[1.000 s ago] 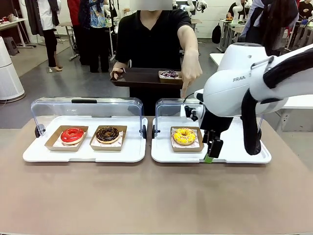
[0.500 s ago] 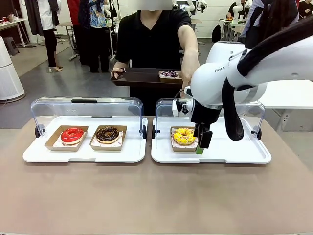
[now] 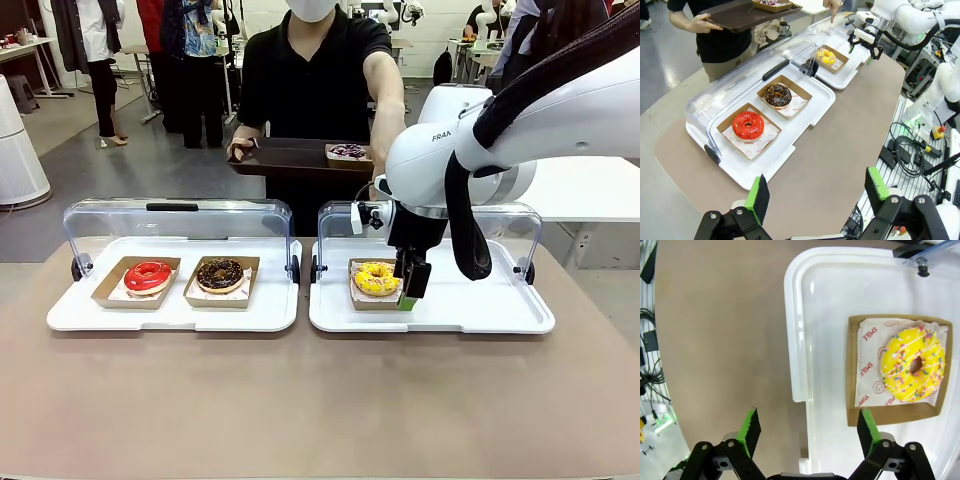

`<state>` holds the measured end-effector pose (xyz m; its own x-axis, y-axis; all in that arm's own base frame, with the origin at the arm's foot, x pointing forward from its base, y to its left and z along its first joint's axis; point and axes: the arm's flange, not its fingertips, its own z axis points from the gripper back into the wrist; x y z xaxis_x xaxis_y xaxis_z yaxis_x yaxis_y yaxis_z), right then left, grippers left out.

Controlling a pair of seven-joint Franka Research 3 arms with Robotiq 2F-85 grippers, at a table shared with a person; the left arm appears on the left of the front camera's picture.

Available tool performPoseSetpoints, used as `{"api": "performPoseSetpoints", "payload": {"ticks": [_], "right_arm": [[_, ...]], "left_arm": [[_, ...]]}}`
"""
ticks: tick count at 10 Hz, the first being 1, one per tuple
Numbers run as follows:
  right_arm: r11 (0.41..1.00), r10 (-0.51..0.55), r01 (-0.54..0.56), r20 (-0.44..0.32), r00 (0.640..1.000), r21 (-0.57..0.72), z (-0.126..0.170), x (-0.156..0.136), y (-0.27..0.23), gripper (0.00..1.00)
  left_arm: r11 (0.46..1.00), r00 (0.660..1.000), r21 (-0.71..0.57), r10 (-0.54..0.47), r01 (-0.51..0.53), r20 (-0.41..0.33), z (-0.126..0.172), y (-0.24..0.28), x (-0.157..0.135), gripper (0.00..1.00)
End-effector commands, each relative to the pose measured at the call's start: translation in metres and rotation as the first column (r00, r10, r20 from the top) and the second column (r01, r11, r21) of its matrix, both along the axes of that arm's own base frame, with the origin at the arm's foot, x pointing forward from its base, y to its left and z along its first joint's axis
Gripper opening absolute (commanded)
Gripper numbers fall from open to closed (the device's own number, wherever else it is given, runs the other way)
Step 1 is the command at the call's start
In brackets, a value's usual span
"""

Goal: Provide the desired donut to the person.
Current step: Pick up and lift the Paper togo box containing the Donut pointed at by the person.

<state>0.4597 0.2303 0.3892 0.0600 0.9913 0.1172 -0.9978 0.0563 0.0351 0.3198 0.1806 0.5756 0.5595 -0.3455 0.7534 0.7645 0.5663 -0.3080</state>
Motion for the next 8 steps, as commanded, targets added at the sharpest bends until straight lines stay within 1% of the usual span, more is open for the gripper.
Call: {"api": "performPoseSetpoints", "payload": {"ticks": [1,4,5,6,8], "right_arm": [[1.0,-0.001,0.001,0.006,1.0,0.001,0.0,-0.004,-0.003,1.0],[1.0,0.001,-0.001,0.002,1.0,0.001,0.001,0.0,0.0,1.0],[1.0,0.011,-0.011,0.013,1.0,0.002,-0.001,0.005,-0.002,1.0],[1.0,0.004,-0.003,0.038,0.999,-0.024,-0.003,0.008,-0.005,1.0],[0.999,0.008,-0.007,0.049,0.999,-0.031,-0.011,0.019,-0.009,1.0]], "left_arm": [[1.0,1.0,-0.018,-0.01,0.01,0.024,0.0,0.001,-0.001,1.0],[1.0,1.0,-0.018,-0.01,0.01,0.024,0.0,0.001,-0.001,1.0],[1.0,1.0,-0.018,-0.01,0.01,0.024,0.0,0.001,-0.001,1.0],[1.0,1.0,-0.018,-0.01,0.01,0.024,0.0,0.001,-0.001,1.0],[1.0,1.0,-0.018,-0.01,0.01,0.024,0.0,0.001,-0.001,1.0]]}}
